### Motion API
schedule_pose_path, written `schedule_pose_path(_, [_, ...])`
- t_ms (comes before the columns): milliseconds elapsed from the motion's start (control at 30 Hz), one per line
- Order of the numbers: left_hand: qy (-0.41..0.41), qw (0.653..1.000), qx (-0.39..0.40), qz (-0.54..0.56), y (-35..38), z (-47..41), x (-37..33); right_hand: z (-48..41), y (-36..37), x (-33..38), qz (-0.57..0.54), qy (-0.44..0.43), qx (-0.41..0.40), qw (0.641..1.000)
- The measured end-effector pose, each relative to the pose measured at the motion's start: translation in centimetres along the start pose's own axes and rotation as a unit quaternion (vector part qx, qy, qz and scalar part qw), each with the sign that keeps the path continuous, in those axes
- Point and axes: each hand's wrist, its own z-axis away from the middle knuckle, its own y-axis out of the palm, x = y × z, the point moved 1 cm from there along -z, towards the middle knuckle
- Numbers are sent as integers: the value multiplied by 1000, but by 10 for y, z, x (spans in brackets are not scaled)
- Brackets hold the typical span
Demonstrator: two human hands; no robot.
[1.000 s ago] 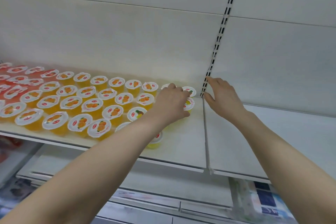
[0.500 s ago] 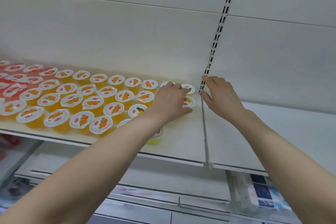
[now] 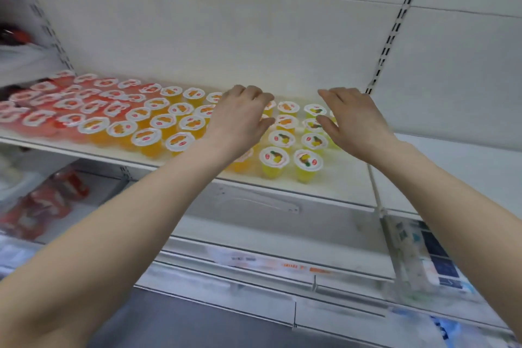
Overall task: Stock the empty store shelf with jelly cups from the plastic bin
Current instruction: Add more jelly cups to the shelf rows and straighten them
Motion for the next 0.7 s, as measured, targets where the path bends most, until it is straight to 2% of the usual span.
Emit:
schedule_pose_path(267, [-31, 999, -14, -23, -53, 104, 110, -10, -6, 149, -19, -63, -13, 998])
schedule_pose_path(333, [-50, 998, -15, -36, -66, 143, 152, -16, 1, 206, -30, -96, -9, 995])
schedule_pose_path(400, [-48, 998, -16, -44, -70, 160, 164, -17, 3, 224, -37, -99, -14, 994])
schedule_pose_path(700, [-166, 983, 19, -71, -110, 318, 294, -34, 41, 422, -106, -236, -15, 966])
